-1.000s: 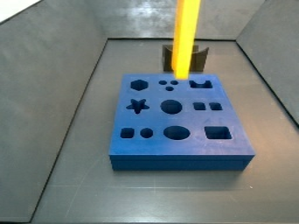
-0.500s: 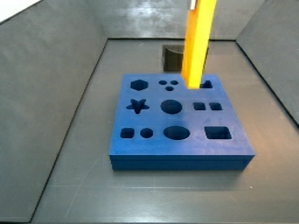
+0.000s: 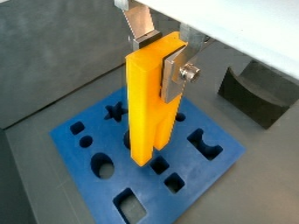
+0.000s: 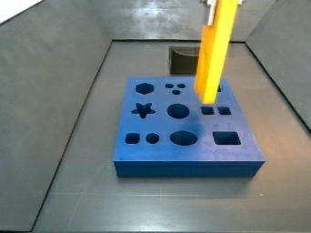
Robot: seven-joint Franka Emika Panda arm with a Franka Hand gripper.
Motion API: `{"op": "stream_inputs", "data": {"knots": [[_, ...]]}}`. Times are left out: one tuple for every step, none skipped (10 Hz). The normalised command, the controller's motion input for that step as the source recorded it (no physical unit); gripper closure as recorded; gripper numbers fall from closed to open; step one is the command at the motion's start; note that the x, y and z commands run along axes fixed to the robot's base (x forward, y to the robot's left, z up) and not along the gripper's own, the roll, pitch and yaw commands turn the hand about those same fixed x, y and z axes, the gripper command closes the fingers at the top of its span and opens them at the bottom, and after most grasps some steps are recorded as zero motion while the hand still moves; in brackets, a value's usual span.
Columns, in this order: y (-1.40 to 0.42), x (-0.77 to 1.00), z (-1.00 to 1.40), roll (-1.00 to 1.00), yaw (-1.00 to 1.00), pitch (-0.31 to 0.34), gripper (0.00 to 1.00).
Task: Pick up the double-square object. Move up. Move to above the board. Insert the double-square object.
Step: Insert the double-square object.
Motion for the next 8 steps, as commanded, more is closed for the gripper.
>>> {"op": "stream_inputs", "data": {"knots": [[-0.08,0.75,0.01,0.0,-0.06,0.259,1.0],[-0.03,0.49,0.03,0.0,-0.28,0.263,1.0],[-0.01,0.39,0.03,0.0,-0.43,0.19,1.0],[0.0,0.3,0.02,0.0,-0.57,0.131,1.0],[0.0,0.24,0.02,0.0,-0.67,0.093,1.0],[0.0,0.17,0.01,0.0,-0.75,0.06,1.0],[0.0,0.15,0.0,0.0,-0.82,0.023,1.0],[0.0,0.17,0.0,0.0,-0.85,0.0,1.0]]}}
